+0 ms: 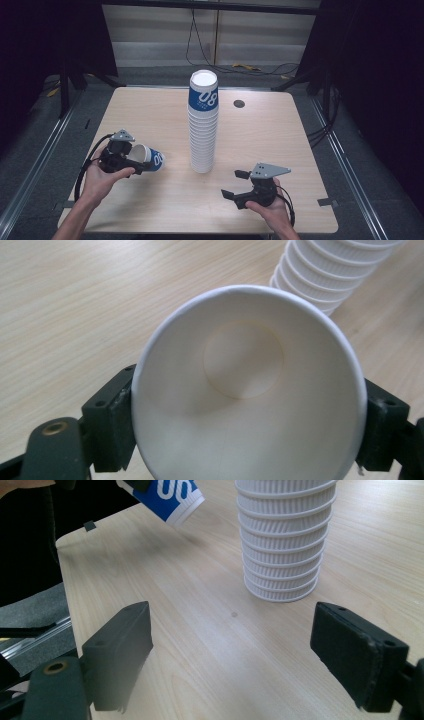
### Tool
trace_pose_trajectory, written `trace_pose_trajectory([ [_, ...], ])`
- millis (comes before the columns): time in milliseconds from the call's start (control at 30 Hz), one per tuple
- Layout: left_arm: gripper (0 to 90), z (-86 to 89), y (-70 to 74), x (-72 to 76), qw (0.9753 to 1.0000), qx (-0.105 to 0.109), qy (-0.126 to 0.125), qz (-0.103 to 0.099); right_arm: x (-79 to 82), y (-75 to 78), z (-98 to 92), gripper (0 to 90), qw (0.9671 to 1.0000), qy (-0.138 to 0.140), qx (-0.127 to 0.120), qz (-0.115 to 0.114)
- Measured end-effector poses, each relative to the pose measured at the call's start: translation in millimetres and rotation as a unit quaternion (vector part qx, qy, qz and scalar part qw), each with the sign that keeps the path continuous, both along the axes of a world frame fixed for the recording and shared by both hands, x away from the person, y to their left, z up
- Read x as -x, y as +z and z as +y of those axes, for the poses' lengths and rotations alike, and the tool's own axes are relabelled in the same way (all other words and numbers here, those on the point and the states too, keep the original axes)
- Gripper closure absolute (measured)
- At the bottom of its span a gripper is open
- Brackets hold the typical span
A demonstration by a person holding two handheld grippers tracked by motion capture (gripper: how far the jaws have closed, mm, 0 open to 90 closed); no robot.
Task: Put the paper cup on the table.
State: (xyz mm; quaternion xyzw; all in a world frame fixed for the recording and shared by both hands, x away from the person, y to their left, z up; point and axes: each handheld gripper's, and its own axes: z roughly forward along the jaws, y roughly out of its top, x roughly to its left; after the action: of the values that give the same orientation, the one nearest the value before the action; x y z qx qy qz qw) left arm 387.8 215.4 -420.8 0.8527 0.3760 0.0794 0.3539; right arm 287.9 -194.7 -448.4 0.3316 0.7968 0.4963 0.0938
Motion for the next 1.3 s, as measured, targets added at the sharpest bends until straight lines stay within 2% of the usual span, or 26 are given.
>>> trace_pose_trajectory([
  [200,17.3,0.1,1.6,-9.6,0.9996,-0.026,0.001,0.013,0.1,-0.7,1.0,17.2,1.0000,0.008,-0.001,0.004],
  [267,17.3,-2.9,1.8,-9.7,0.9986,-0.053,0.003,0.010,-0.1,-0.9,1.2,17.2,1.0000,0.007,0.000,0.003],
  [467,17.0,-6.8,-0.1,-14.8,0.9966,-0.075,0.000,0.035,-0.5,-1.0,1.0,17.2,1.0000,0.005,0.000,0.005],
  [600,16.9,-6.5,-1.4,-20.2,0.9954,-0.086,0.008,0.042,-0.2,-1.1,1.2,17.2,1.0000,0.006,0.002,0.004],
  [667,16.9,-8.0,-2.1,-22.1,0.9937,-0.103,0.005,0.043,-0.6,-1.5,1.2,16.9,1.0000,0.004,0.002,0.005],
  [733,16.7,-10.3,-4.5,-24.4,0.9915,-0.112,0.001,0.065,-0.9,-1.2,0.5,16.3,1.0000,0.003,0.000,0.008],
  [767,16.7,-12.3,-5.9,-25.1,0.9903,-0.123,0.001,0.065,-1.0,-1.1,0.3,16.4,1.0000,0.003,-0.001,0.008],
  [867,16.2,-14.1,-6.6,-27.3,0.9911,-0.117,0.008,0.063,-1.0,-1.5,0.4,16.3,1.0000,0.003,-0.001,0.007],
  [967,15.7,-16.8,-6.0,-29.4,0.9899,-0.128,0.007,0.061,-0.9,-2.2,0.9,16.4,1.0000,0.004,0.001,0.007],
  [1033,15.6,-18.3,-6.5,-31.1,0.9902,-0.128,0.005,0.055,-0.9,-2.5,1.4,16.3,0.9999,0.006,0.001,0.008],
  [1200,14.6,-23.6,-11.3,-33.9,0.9937,-0.107,0.002,0.031,-1.1,-2.7,1.5,16.3,0.9999,0.006,0.004,0.009],
  [1233,14.6,-24.7,-12.3,-34.6,0.9940,-0.107,-0.003,0.023,-1.3,-2.8,1.3,16.3,0.9999,0.006,0.004,0.009],
  [1300,14.5,-27.0,-13.1,-35.6,0.9942,-0.105,0.001,0.020,-1.9,-3.0,0.8,16.3,0.9999,0.004,0.002,0.011],
])
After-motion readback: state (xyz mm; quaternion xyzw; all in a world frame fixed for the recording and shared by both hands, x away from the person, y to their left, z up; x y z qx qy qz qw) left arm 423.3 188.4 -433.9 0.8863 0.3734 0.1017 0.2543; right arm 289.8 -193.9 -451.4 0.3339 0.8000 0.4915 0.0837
